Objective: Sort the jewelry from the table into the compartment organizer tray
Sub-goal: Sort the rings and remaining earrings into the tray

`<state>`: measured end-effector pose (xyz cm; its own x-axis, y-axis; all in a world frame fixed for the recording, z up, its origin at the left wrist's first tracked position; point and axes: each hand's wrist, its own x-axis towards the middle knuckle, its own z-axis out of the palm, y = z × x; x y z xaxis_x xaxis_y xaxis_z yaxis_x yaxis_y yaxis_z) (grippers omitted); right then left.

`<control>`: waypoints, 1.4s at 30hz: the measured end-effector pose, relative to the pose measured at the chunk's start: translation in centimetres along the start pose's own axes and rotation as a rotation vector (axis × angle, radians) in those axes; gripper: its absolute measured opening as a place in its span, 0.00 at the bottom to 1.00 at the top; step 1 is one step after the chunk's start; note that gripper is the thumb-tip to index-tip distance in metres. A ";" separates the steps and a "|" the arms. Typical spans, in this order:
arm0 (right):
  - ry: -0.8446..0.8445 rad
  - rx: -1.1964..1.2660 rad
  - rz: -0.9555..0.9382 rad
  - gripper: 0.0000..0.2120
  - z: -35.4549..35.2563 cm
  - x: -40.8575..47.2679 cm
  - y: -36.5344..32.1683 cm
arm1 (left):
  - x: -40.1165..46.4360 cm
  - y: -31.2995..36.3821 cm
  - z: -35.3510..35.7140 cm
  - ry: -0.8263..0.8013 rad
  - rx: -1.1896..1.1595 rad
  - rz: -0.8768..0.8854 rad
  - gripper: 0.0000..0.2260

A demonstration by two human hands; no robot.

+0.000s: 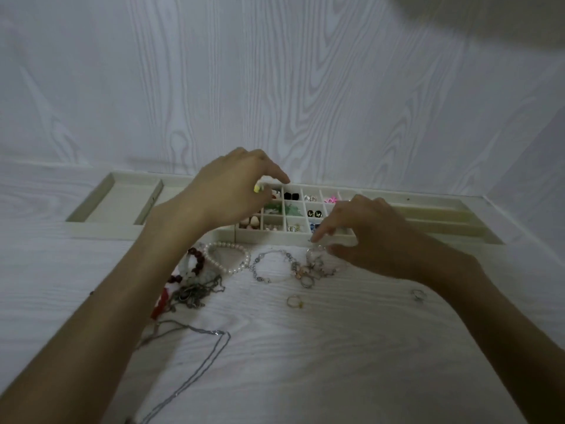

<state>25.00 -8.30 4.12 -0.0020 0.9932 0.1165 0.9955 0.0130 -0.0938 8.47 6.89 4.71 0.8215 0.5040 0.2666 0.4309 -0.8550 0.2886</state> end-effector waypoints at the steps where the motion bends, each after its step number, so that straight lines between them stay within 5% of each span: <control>1: -0.009 0.033 0.002 0.11 0.6 -0.7 -0.2 | -0.9 0.4 0.0 -0.032 -0.030 -0.010 0.13; 8: 0.037 0.247 -0.011 0.13 5.7 -3.7 -2.3 | -7.3 1.8 3.9 -0.276 -0.075 -0.100 0.11; 16: 0.072 0.277 0.097 0.10 6.8 -4.5 -2.3 | -8.7 2.8 5.5 -0.254 -0.122 -0.146 0.09; 22: -0.057 0.254 0.125 0.12 4.5 -5.6 -0.6 | -8.3 2.4 4.0 -0.342 0.000 -0.200 0.09; 26: 0.115 0.241 0.142 0.09 4.8 -3.6 -1.0 | -7.3 2.3 3.2 -0.301 0.169 -0.261 0.09; 42: 0.023 -0.043 0.061 0.11 4.8 -4.7 -0.5 | -4.4 5.5 5.9 -0.186 0.061 -0.101 0.10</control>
<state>24.09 -12.39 -1.08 0.0604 0.9890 0.1350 0.9969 -0.0528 -0.0586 9.43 -0.73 -0.32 0.8252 0.5614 0.0628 0.5321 -0.8098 0.2472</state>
